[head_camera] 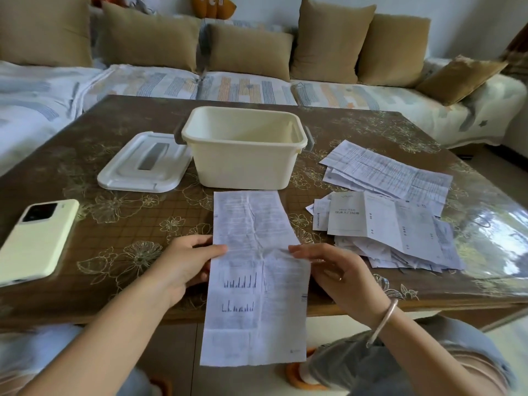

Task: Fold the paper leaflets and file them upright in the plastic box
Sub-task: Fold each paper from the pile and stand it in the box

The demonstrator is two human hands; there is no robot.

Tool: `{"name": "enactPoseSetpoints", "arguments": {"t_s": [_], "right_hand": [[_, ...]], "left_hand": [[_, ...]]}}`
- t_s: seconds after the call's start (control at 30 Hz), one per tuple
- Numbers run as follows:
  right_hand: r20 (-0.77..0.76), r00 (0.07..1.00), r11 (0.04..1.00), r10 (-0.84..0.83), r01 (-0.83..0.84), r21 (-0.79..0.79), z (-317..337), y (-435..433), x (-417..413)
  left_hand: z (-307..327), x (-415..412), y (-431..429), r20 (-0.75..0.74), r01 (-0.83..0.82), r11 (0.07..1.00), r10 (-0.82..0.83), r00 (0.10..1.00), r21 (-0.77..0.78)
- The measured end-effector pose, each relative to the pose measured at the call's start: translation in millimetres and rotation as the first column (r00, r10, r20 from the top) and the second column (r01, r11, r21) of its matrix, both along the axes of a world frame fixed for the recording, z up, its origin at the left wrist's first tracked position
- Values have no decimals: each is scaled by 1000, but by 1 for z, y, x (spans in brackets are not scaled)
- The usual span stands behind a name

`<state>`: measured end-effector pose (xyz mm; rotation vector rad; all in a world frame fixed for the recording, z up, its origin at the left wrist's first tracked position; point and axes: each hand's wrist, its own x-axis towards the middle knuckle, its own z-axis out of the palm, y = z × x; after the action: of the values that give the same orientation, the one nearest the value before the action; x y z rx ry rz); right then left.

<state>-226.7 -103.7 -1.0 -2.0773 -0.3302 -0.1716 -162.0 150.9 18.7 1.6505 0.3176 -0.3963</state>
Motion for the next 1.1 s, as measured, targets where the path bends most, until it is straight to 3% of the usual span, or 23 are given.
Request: {"name": "enactPoseSetpoints", "arguments": {"t_s": [0.17,0.27,0.37,0.43,0.53,0.67,0.93,1.1], "right_hand": [[113,993,990,22,-6,-143,0,3,9],[59,995,972,-75,86,-219,-4,4,16],[17,985,953,-172,171,-250,-3,11,26],[-25,978,945,-207,194,-262,-1,15,33],[-104,961,925,-258,214,-313,0,17,47],[-197,950,914,-241,153,-377,7,18,54],[-169,947,887,-272,179,-426,13,27,53],[-96,921,768,-377,254,-588,11,35,59]], "left_hand": [[5,4,4,-5,-37,999,37,999,-27],[0,7,14,121,-12,985,-10,993,175],[-4,5,33,285,82,877,-241,928,473],[-7,4,43,304,190,777,-441,844,600],[-11,5,44,315,251,786,-487,814,566],[-14,18,27,432,113,864,-354,830,491],[-24,24,4,535,-196,672,-344,771,715],[-30,20,1,539,-287,550,-375,754,784]]}}
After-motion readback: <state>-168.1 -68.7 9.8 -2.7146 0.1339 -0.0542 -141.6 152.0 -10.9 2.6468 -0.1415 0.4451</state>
